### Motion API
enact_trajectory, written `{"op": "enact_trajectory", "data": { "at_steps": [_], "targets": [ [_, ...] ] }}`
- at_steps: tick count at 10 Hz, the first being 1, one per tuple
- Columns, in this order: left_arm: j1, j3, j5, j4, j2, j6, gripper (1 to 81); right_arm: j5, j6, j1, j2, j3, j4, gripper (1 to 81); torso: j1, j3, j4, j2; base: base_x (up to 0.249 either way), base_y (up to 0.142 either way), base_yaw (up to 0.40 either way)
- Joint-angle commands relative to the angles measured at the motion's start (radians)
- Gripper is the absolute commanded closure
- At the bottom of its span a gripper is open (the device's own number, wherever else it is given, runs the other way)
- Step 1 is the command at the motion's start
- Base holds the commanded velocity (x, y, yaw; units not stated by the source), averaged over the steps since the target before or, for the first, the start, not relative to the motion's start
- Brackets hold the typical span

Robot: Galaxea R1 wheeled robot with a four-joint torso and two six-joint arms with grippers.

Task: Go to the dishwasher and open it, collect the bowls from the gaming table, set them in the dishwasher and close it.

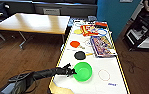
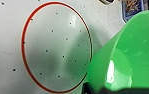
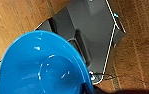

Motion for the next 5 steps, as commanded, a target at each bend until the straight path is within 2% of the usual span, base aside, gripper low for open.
{"op": "enact_trajectory", "data": {
  "at_steps": [1, 5],
  "targets": [
    [-0.145, 0.091, 0.054, 0.024, -0.039, 0.0, 81.1, -0.048, -0.002, 0.003, -0.033, 0.003, -0.02, 81.1, 0.0, 0.0, 0.0, 0.0, 0.0, 0.0, 0.0],
    [-0.244, 0.404, 0.058, 0.015, -0.264, -0.005, 81.1, -0.048, -0.005, 0.003, -0.024, 0.003, -0.02, 81.1, 0.0, 0.0, 0.0, 0.0, 0.0, 0.0, 0.0]
  ]
}}
